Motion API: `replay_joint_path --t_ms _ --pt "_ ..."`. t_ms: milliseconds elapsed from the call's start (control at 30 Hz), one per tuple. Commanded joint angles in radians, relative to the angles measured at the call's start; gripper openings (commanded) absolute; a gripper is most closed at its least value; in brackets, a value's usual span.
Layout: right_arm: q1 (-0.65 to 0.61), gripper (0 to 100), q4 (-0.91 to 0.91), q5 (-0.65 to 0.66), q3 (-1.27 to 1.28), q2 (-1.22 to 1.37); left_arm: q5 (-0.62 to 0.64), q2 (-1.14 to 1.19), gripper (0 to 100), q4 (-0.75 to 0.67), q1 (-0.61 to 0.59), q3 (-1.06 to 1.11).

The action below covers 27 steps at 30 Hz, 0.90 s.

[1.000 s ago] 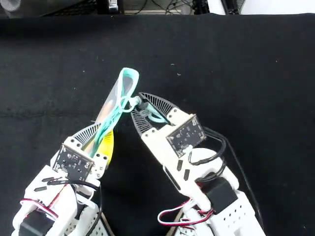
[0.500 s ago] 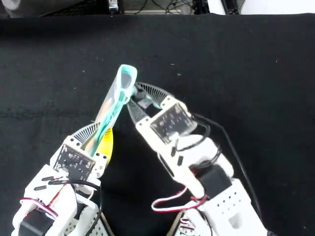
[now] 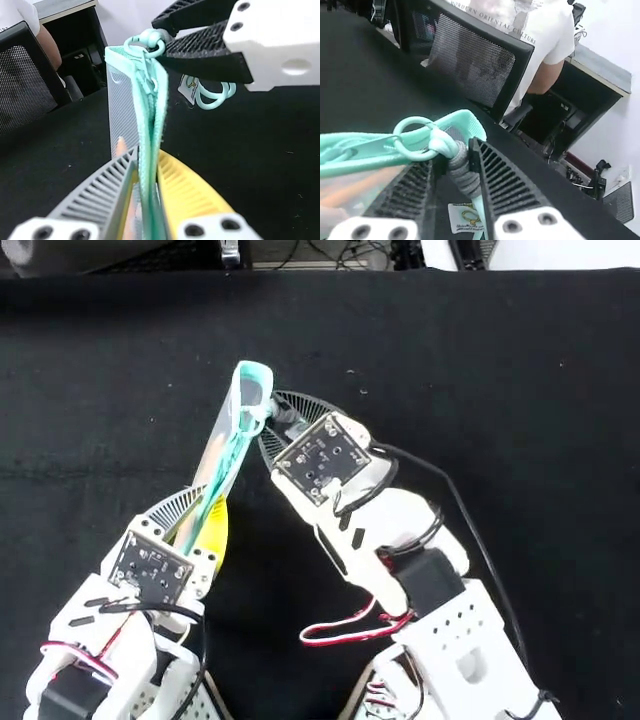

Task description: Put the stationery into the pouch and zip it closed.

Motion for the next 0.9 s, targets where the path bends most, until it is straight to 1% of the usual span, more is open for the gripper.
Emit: replay_joint_path --t_ms 0,300,400,567,733,867 --pt "0.094 1.2 -0.002 0.035 -0.065 0.022 -0.006 -0.002 3 0.021 0.016 0.004" --pt "0.098 1.2 0.000 0.101 -0.082 0.054 -0.008 -0.002 3 0.041 0.019 -0.004" --pt "0.141 1.2 -0.002 0.126 -0.085 0.064 -0.008 -0.002 3 0.041 0.019 -0.004" --pt "0.219 1.2 0.000 0.126 -0.122 0.099 -0.008 -0.002 3 0.040 0.019 -0.004" --pt "0.235 1.2 0.005 0.129 -0.136 0.122 -0.008 -0.002 3 0.041 0.019 -0.004" --pt "0.244 1.2 -0.009 0.198 -0.143 0.153 -0.008 -0.002 3 0.043 0.019 -0.004"
